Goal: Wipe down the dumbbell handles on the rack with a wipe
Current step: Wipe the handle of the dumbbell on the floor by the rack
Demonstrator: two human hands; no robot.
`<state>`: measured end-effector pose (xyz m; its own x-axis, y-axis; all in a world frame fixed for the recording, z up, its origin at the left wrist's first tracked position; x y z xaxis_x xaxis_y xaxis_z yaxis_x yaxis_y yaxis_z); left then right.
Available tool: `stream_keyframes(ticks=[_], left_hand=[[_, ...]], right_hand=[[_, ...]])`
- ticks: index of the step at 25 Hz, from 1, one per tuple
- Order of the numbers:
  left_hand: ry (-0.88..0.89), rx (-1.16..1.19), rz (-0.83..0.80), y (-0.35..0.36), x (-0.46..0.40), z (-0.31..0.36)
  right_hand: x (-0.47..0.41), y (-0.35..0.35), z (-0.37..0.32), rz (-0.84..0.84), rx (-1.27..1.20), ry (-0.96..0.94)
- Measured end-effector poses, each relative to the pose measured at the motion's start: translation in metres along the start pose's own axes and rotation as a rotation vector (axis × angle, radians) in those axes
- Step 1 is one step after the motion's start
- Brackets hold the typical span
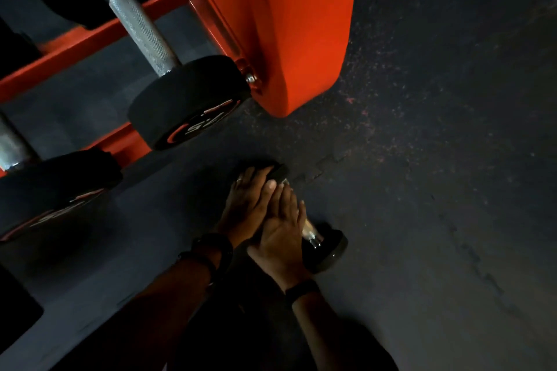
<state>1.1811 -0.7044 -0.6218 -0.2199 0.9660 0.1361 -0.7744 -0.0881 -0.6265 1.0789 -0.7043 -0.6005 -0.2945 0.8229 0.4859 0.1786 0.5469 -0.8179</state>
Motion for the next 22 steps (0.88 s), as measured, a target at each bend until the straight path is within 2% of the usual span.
stream_keyframes(ticks=[3,6,7,9,11,13,14,17,20,22], left_hand=[[-0.047,0.08,-0.044,0.003,-0.006,0.002],[-0.065,0.154,-0.062,-0.001,0.004,-0.008],[-0.08,0.171,-0.07,-0.002,0.004,-0.009],[-0.106,0.188,-0.082,0.0,0.0,-0.006],[-0.104,0.185,-0.087,0.001,-0.001,-0.002],[-0.07,0.173,-0.046,-0.003,0.001,-0.005],[-0.074,0.161,-0.037,-0.004,0.001,-0.009],[-0.084,0.136,-0.042,0.001,0.001,-0.006],[-0.115,0.136,-0.059,0.0,-0.003,-0.006],[-0.171,0.128,-0.109,0.001,-0.004,-0.008]], right_hand=[[-0.015,-0.01,0.008,-0.082,-0.062,0.099],[0.011,-0.003,0.005,-0.034,0.119,-0.057],[0.005,-0.003,0.006,-0.055,0.105,-0.055],[-0.025,-0.011,0.011,-0.201,-0.104,0.146],[-0.029,-0.021,0.009,-0.199,-0.155,0.187],[-0.007,-0.013,0.0,-0.13,0.081,0.057],[-0.006,-0.009,0.0,-0.121,0.115,0.048],[-0.048,-0.023,0.013,-0.286,-0.031,0.303],[-0.034,-0.031,0.003,-0.136,0.068,0.19],[-0.02,-0.021,-0.001,-0.114,-0.114,0.11]])
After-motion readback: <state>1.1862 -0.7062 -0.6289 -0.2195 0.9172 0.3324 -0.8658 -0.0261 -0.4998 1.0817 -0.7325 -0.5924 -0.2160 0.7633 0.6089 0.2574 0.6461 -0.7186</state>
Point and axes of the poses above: each hand's wrist, its own x-axis away from the middle knuckle, its own y-axis out of the palm, z = x × y, the point moved 3 cm from there along -x, towards the middle knuckle, and after that the axes turned 13 degrees about y, right-handed, at the moved point
